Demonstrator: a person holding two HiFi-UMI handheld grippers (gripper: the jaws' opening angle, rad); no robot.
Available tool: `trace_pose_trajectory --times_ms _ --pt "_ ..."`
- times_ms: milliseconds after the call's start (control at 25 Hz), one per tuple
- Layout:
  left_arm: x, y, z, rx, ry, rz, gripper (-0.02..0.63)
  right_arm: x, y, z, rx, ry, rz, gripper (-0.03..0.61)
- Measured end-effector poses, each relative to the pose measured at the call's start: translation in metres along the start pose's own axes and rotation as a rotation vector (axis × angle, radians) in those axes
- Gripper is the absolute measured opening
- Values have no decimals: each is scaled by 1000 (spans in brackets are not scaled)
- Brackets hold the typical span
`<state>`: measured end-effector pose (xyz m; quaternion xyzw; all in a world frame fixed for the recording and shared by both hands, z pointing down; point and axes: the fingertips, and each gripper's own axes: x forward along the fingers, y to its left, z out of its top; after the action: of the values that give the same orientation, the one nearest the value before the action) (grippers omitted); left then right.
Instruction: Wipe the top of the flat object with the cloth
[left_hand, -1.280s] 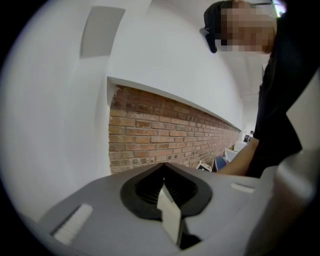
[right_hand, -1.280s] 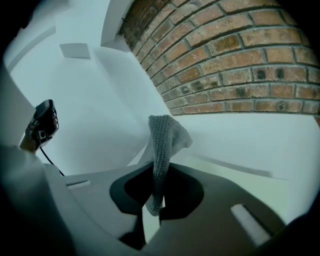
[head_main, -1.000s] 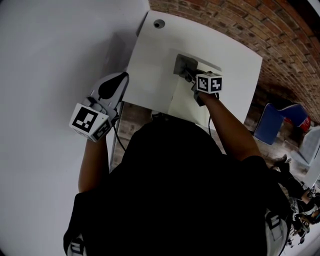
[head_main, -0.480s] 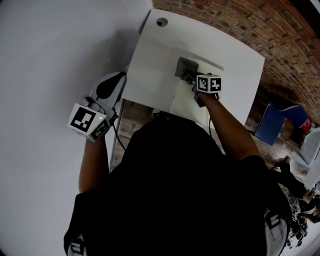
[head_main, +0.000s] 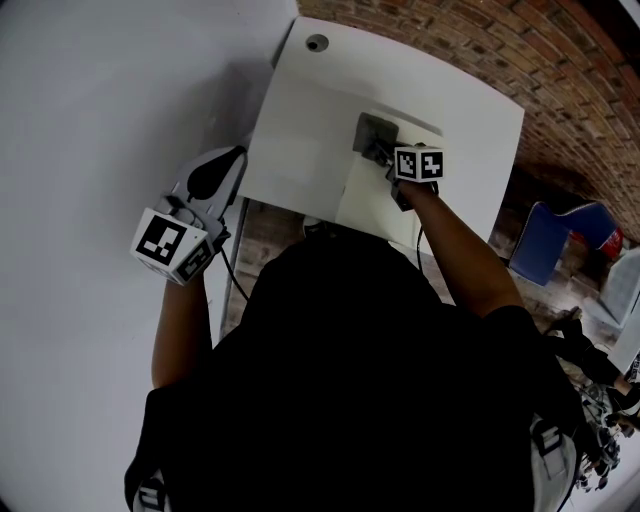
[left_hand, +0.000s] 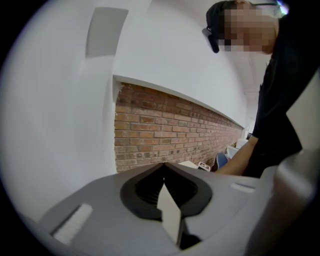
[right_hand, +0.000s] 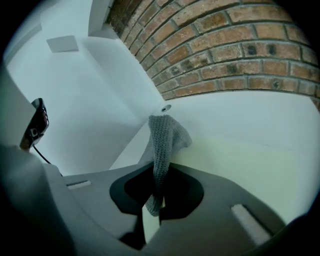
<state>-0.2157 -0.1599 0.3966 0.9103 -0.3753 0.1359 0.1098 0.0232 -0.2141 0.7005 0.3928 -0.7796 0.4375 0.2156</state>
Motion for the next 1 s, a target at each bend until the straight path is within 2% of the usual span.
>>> trace_pose_trajectory --times_ms 1000 --pt "46 -47 16 22 -18 -98 2 -67 -81 -30 111 -36 -128 11"
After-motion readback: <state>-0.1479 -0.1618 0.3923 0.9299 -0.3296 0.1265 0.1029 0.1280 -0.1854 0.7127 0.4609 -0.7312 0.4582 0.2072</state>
